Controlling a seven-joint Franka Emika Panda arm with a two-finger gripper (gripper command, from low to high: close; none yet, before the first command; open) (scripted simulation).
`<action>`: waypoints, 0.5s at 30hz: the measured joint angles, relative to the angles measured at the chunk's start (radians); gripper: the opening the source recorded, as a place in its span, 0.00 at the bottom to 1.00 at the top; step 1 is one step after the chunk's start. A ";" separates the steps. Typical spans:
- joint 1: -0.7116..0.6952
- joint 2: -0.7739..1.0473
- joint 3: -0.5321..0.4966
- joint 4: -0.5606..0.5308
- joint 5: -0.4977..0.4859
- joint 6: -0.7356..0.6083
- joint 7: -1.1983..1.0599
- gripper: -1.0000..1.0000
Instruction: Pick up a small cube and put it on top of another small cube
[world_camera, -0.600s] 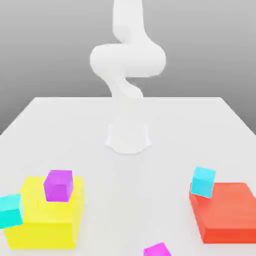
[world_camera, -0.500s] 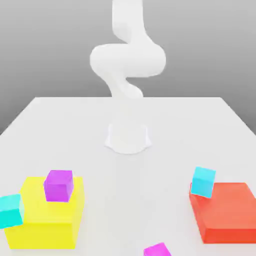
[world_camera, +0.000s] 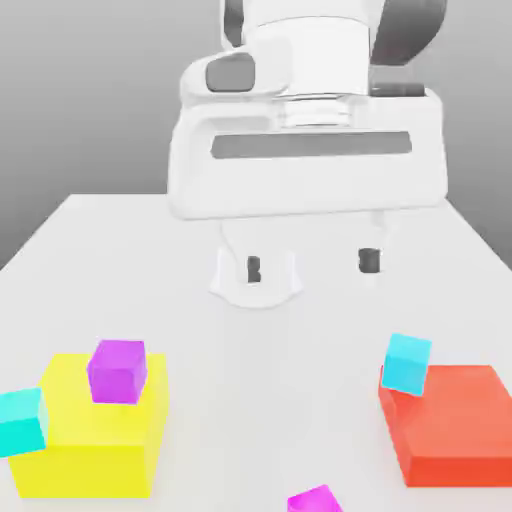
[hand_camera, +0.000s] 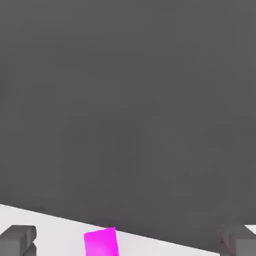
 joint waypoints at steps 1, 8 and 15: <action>0.004 0.036 0.001 0.000 0.000 0.011 -0.009 0.50; 0.016 0.290 0.012 0.000 -0.017 0.089 -0.060 0.50; 0.024 0.544 0.014 0.030 -0.036 0.235 -0.074 0.50</action>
